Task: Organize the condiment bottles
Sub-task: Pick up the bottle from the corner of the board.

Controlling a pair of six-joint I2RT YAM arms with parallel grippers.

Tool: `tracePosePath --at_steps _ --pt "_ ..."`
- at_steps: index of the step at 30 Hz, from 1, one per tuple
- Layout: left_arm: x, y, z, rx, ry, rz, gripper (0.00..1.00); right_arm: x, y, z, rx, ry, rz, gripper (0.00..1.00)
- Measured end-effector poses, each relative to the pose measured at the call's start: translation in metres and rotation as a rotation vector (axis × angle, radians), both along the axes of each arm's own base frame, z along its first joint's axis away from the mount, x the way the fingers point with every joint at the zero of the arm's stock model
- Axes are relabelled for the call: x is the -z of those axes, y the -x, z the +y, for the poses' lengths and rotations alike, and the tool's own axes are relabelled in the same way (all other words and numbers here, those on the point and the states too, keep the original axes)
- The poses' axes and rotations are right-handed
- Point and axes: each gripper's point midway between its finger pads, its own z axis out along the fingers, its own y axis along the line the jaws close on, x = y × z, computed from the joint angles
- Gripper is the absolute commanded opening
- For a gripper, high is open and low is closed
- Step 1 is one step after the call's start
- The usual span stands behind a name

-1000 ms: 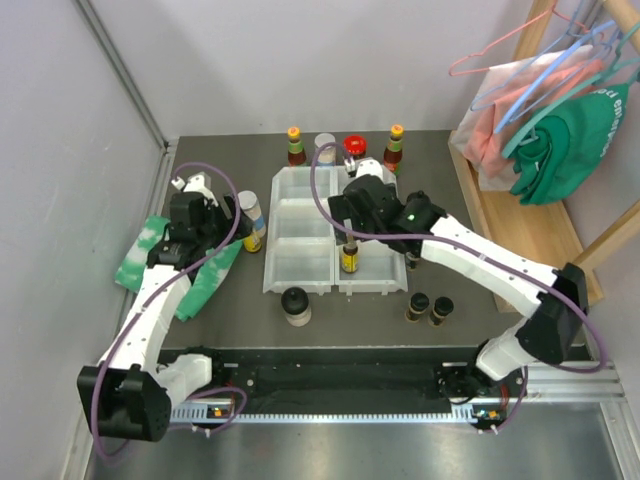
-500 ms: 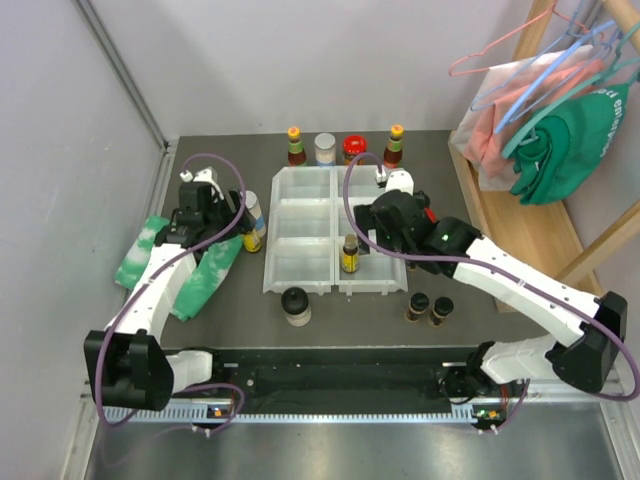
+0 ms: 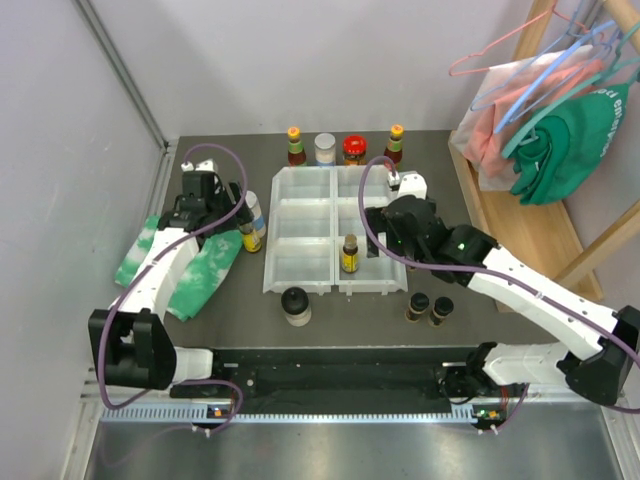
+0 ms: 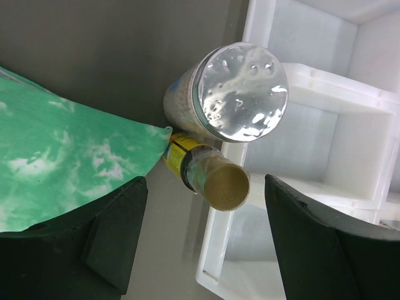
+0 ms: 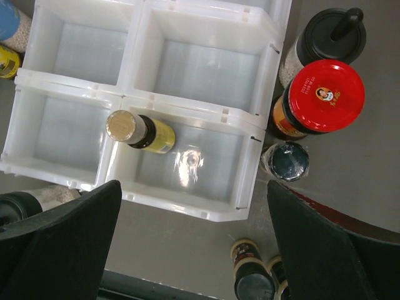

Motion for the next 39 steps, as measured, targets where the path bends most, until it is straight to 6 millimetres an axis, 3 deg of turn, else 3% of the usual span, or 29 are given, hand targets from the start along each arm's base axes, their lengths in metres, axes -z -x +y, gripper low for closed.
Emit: tracePosePath --at_steps 7,20,24,28,39 --pt "0.006 -0.001 0.004 -0.019 -0.019 0.024 0.77 0.001 0.004 -0.01 0.019 -0.007 -0.006 0.99" --pt "0.023 -0.005 -0.007 0.015 0.024 0.076 0.55 0.007 0.006 -0.015 0.034 -0.006 0.002 0.99" --pt "0.023 -0.007 -0.011 0.027 0.043 0.08 0.32 0.008 0.006 -0.017 0.041 -0.005 0.001 0.99" --pt "0.021 -0.008 -0.006 0.015 0.017 0.078 0.0 0.007 0.006 -0.017 0.042 -0.007 -0.001 0.99" --pt "0.012 0.008 0.014 -0.026 -0.089 0.103 0.0 0.007 0.005 -0.019 0.051 -0.002 -0.008 0.99"
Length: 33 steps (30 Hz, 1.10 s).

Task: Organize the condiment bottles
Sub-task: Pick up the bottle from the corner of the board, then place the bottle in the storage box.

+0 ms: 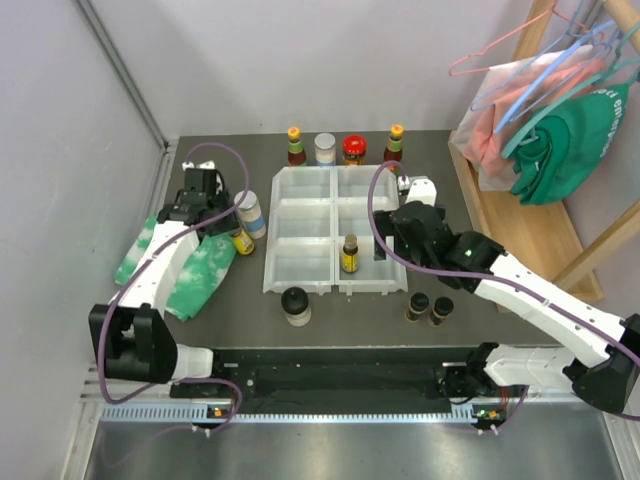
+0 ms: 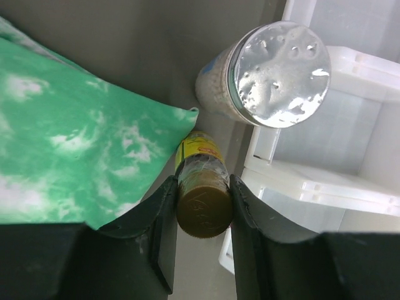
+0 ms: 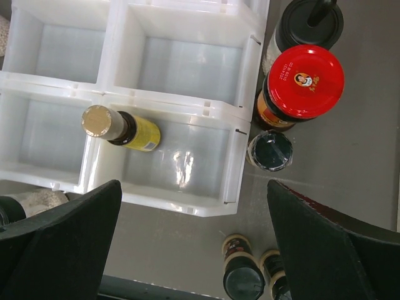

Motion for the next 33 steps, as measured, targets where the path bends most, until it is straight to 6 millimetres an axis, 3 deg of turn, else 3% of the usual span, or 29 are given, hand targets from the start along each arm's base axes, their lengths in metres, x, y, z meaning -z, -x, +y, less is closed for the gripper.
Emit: tracePosePath --at_steps 5,9,12,19,25,33 --pt "-0.038 0.01 0.003 0.0 -0.023 -0.059 0.0 -0.002 -0.001 -0.005 0.015 0.004 -0.007 0.99" --pt "-0.076 0.015 -0.015 0.049 -0.009 -0.152 0.0 -0.003 -0.001 -0.013 0.036 0.009 -0.008 0.99" --pt "-0.1 0.022 -0.045 0.132 0.025 -0.202 0.0 -0.007 -0.001 -0.019 0.051 0.006 -0.015 0.99" --pt "-0.127 0.038 -0.107 0.334 0.113 -0.241 0.0 -0.019 0.004 -0.039 0.102 -0.008 -0.043 0.99" --pt "-0.154 0.054 -0.179 0.591 0.16 -0.289 0.0 -0.033 0.01 -0.065 0.183 -0.027 -0.085 0.99" --pt "-0.155 0.088 -0.261 0.915 0.16 -0.302 0.0 -0.046 0.023 -0.114 0.375 -0.057 -0.133 0.99"
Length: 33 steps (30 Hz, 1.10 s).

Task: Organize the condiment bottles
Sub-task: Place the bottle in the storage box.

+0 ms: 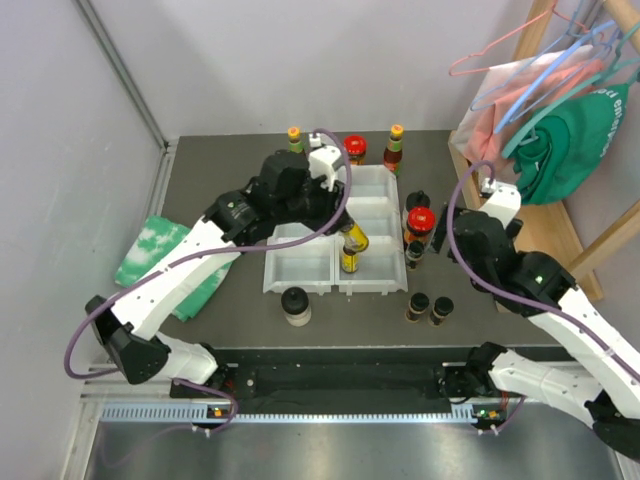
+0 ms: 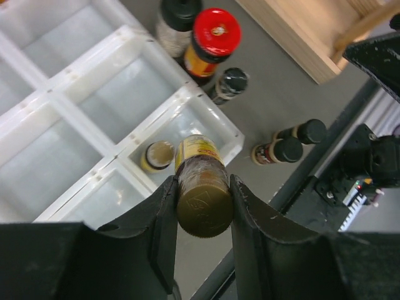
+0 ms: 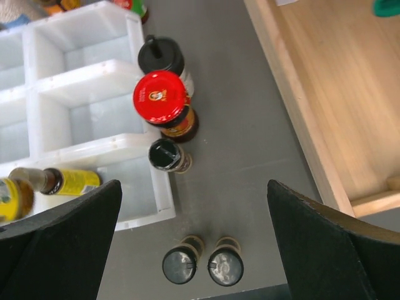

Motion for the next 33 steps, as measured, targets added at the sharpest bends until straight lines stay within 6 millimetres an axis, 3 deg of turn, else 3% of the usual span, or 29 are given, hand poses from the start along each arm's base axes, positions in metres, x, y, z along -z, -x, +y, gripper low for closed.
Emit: tracePosePath --at_steps 6,12,24,33 --pt "0.007 0.007 -0.032 0.096 0.025 0.012 0.0 -0.01 0.01 -0.021 0.076 -0.033 -0.046 0.99" --pt "0.017 -0.002 -0.057 0.119 0.027 0.006 0.0 -0.013 0.017 -0.033 0.121 -0.046 -0.067 0.99" --pt "0.095 -0.02 -0.082 0.087 -0.143 0.061 0.0 -0.02 0.024 -0.045 0.154 -0.061 -0.102 0.99" --pt "0.139 -0.023 -0.09 0.058 -0.253 0.075 0.0 -0.02 0.024 -0.045 0.154 -0.062 -0.102 0.99"
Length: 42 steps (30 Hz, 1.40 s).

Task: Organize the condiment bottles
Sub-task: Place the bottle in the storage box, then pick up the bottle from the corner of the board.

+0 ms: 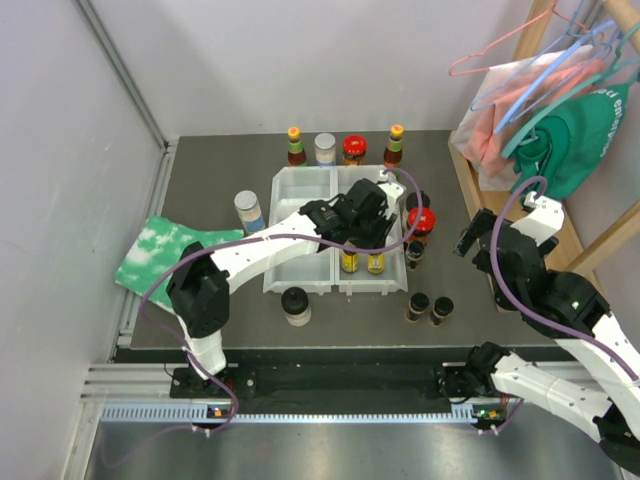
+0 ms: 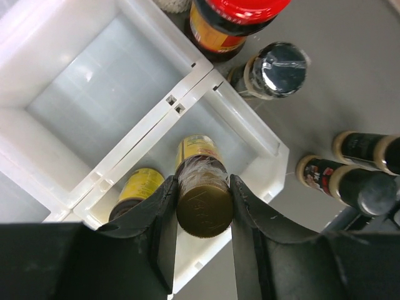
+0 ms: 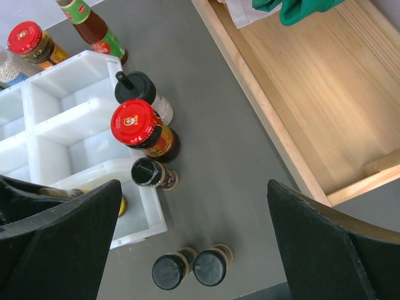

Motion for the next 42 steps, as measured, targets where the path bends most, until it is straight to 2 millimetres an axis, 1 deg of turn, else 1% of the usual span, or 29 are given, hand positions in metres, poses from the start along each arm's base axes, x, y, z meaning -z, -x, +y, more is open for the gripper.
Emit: tracePosePath --at_steps 5,6,8,10,11,12,13,15,16,19,22,23,24,25,28,30,32,36,38,42 --pt "0.019 -0.002 -0.002 -0.012 -0.047 0.001 0.0 0.0 0.0 0.0 0.0 0.001 0.001 0.99" --pt "0.022 -0.003 -0.002 -0.013 -0.052 0.0 0.0 0.0 0.0 0.0 0.0 0.0 0.0 0.99" --pt "0.022 -0.004 -0.005 -0.012 -0.045 -0.009 0.04 -0.001 0.001 -0.001 0.0 -0.004 -0.004 0.99" --pt "0.021 -0.006 -0.007 -0.014 -0.041 -0.018 0.13 -0.002 0.002 -0.002 0.0 -0.008 -0.009 0.99" --pt "0.02 -0.006 -0.007 -0.016 -0.041 -0.021 0.21 -0.002 0.002 -0.002 0.0 -0.009 -0.011 0.99" --pt "0.02 -0.007 -0.007 -0.018 -0.041 -0.024 0.26 -0.002 0.002 -0.002 0.0 -0.01 -0.012 0.99" --pt "0.02 -0.007 -0.007 -0.02 -0.04 -0.027 0.37 -0.003 0.002 -0.002 0.001 -0.011 -0.013 0.99" --pt "0.022 -0.008 -0.007 -0.023 -0.039 -0.031 0.49 -0.003 0.002 -0.003 0.002 -0.01 -0.014 0.99" --pt "0.022 -0.009 -0.008 -0.024 -0.038 -0.032 0.61 -0.003 0.002 -0.003 0.002 -0.01 -0.014 0.99" --pt "0.02 -0.01 -0.01 -0.022 -0.031 -0.046 0.76 -0.003 0.002 -0.003 0.002 -0.01 -0.014 0.99" --pt "0.019 -0.012 -0.011 -0.03 -0.032 -0.064 0.86 -0.003 0.002 -0.003 0.002 -0.01 -0.015 0.99" --pt "0.018 -0.013 -0.011 -0.033 -0.033 -0.072 0.94 -0.003 0.003 -0.003 0.002 -0.01 -0.014 0.99" --pt "0.017 -0.014 -0.011 -0.039 -0.033 -0.081 0.97 -0.003 0.003 -0.003 0.002 -0.01 -0.013 0.99" --pt "0.016 -0.015 -0.012 -0.04 -0.029 -0.09 0.99 -0.002 0.003 -0.003 0.001 -0.009 -0.012 0.99" --pt "0.008 -0.017 -0.013 -0.048 -0.01 -0.113 0.99 0.001 0.004 -0.002 -0.005 -0.009 -0.003 0.99" --pt "-0.003 -0.016 -0.012 -0.053 0.011 -0.13 0.99 0.01 0.006 -0.001 -0.016 0.001 0.023 0.99" --pt "-0.017 -0.016 -0.011 -0.062 0.041 -0.15 0.99 0.02 0.008 0.001 -0.027 0.01 0.056 0.99" --pt "-0.056 -0.012 -0.004 -0.086 0.13 -0.199 0.99 0.041 0.014 0.005 -0.048 0.021 0.132 0.99" --pt "-0.073 -0.007 0.004 -0.099 0.169 -0.219 0.99 0.048 0.017 0.006 -0.055 0.018 0.164 0.99" --pt "-0.103 0.008 0.029 -0.136 0.239 -0.252 0.99 0.064 0.027 0.011 -0.078 -0.007 0.236 0.99"
